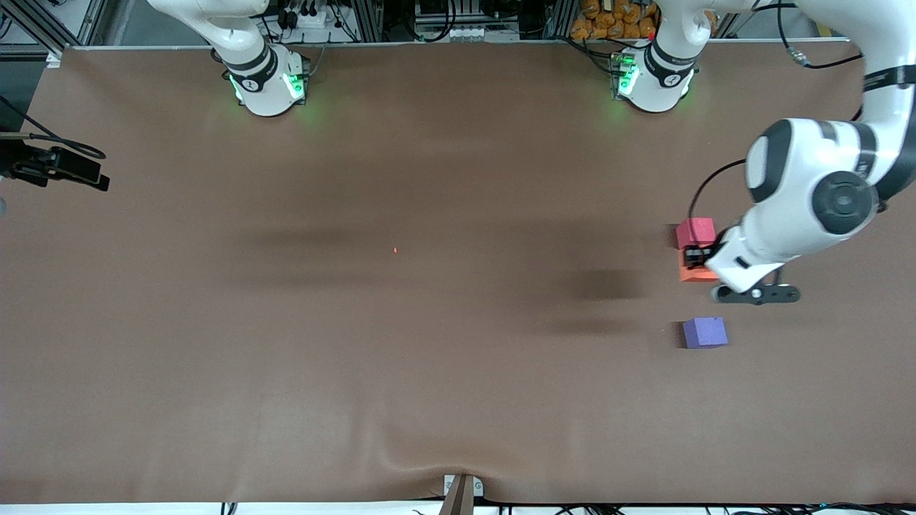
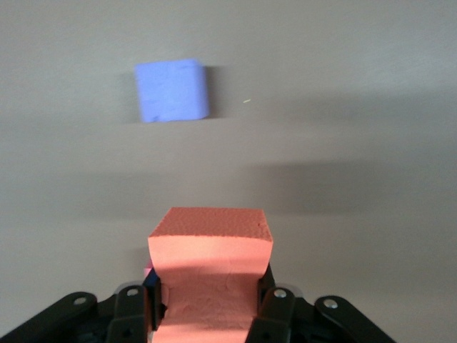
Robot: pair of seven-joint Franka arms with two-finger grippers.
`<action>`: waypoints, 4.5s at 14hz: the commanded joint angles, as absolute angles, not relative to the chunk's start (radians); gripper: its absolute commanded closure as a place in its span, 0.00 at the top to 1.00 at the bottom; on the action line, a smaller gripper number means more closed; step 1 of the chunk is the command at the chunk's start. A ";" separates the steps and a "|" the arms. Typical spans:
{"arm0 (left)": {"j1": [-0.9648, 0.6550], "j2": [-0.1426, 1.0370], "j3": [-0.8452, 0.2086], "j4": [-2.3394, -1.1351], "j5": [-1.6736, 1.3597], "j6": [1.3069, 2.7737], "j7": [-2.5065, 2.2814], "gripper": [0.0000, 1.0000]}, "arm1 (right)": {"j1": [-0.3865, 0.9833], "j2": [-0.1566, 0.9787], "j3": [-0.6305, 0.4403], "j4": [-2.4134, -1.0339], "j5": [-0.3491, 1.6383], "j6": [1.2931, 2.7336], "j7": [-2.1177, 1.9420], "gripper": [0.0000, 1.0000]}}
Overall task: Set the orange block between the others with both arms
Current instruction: 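Lower the orange cube between the pink and purple cubes, then open the left gripper and lift it away from the cubes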
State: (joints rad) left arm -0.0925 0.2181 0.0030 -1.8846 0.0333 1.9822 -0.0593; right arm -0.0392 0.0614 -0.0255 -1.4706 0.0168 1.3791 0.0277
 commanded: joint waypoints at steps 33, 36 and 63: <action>0.066 0.410 -0.052 -2.155 0.011 2.577 0.081 0.04 | -0.060 0.058 -0.012 -1.479 0.014 1.411 0.026 1.00; 0.066 0.411 -0.052 -2.152 0.011 2.577 0.081 0.14 | -0.069 0.034 -0.011 -1.477 0.017 1.428 0.026 1.00; 0.061 0.009 -0.144 -1.577 0.012 1.600 -0.020 1.00 | -0.067 0.012 -0.009 -1.506 0.017 1.443 0.026 1.00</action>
